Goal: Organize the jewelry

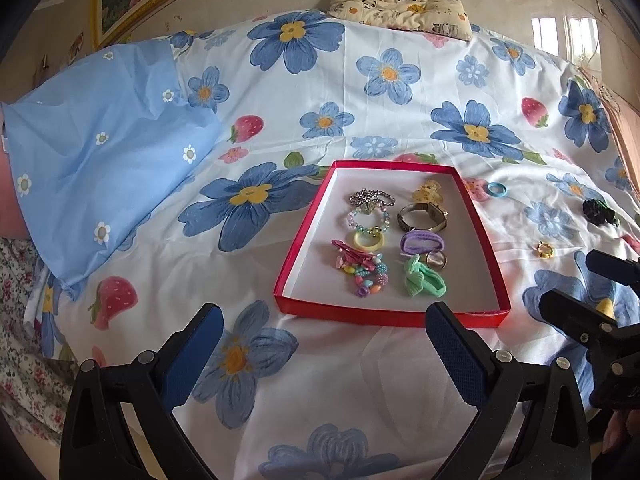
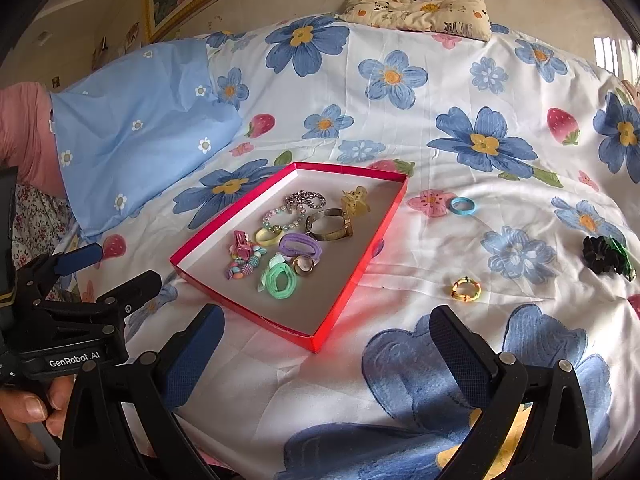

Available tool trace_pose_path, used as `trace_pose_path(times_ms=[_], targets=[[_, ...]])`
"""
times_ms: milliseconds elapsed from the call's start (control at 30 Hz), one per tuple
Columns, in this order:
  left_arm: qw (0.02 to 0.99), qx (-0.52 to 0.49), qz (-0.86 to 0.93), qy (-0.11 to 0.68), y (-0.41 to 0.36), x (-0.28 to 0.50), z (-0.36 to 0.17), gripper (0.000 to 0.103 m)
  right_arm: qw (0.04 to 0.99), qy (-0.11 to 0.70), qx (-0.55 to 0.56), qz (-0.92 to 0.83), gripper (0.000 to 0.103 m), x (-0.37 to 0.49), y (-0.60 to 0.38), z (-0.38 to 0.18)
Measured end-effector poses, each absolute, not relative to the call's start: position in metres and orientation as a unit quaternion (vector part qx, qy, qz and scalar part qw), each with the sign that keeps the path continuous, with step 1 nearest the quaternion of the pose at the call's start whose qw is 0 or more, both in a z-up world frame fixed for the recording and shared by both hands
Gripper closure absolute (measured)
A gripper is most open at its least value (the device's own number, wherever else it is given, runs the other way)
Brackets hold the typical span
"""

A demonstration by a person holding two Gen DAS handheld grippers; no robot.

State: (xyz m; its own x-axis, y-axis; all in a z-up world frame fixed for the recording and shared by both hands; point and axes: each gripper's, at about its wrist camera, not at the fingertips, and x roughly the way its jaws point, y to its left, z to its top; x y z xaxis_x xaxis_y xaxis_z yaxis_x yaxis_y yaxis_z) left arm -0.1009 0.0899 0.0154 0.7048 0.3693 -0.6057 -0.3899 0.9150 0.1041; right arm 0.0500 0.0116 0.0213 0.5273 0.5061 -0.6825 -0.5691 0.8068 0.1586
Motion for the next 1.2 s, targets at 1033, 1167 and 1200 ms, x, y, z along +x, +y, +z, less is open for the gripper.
trace_pose_path(times_ms=[1033, 1167, 1200], targets=[[0.925, -0.031, 0.194, 0.324, 0.098, -0.093, 0.020, 0.001, 0.875, 0.373, -0.033, 0.306, 0.000, 0.059, 0.007, 0.029], [0.925, -0.032, 0.194, 0.324, 0.097, -0.093, 0.020, 0.001, 0.875, 0.374, -0.036, 0.307, 0.000, 0.059, 0.009, 0.026], [0.925, -0.031, 0.195, 0.324, 0.097, -0.093, 0.020, 0.001, 0.874, 0.374, -0.037, 0.306, 0.000, 0.058, 0.009, 0.025]])
